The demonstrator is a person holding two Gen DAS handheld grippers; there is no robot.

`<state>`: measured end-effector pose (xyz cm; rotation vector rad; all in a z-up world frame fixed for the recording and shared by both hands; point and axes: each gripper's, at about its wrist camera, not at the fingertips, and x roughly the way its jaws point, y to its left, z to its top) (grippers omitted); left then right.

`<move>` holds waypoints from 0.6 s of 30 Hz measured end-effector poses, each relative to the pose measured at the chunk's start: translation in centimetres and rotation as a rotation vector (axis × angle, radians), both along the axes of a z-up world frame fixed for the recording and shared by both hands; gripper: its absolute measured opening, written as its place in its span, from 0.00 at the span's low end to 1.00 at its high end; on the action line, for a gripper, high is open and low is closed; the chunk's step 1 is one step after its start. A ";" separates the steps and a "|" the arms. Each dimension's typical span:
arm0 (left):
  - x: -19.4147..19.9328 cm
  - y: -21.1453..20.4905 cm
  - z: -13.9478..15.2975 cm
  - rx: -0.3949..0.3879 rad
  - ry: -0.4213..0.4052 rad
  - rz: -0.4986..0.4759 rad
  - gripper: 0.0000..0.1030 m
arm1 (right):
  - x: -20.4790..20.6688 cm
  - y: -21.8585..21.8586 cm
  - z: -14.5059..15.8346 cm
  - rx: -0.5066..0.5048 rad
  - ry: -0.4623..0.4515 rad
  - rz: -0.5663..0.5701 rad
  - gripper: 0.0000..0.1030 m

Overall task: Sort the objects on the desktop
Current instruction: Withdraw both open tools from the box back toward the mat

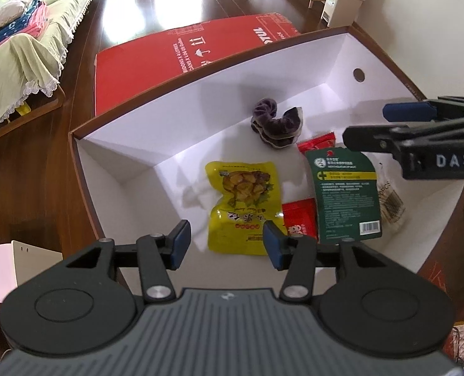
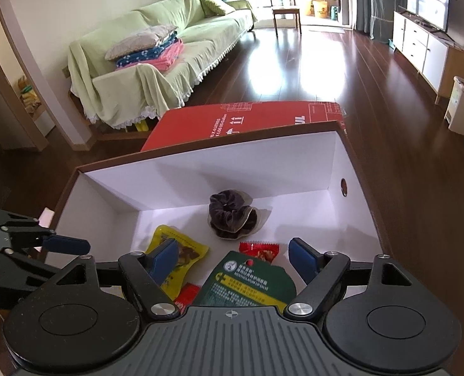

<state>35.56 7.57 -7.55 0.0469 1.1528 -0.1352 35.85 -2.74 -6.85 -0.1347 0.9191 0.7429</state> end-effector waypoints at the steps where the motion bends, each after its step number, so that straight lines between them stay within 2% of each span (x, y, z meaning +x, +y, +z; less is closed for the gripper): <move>1: -0.1 -0.1 0.1 0.000 -0.003 -0.001 0.45 | -0.3 -0.3 0.3 0.004 -0.002 -0.001 0.78; 18: -3.8 -2.5 4.4 0.020 -0.080 -0.022 0.51 | -7.2 -5.7 4.7 0.067 -0.061 -0.046 0.78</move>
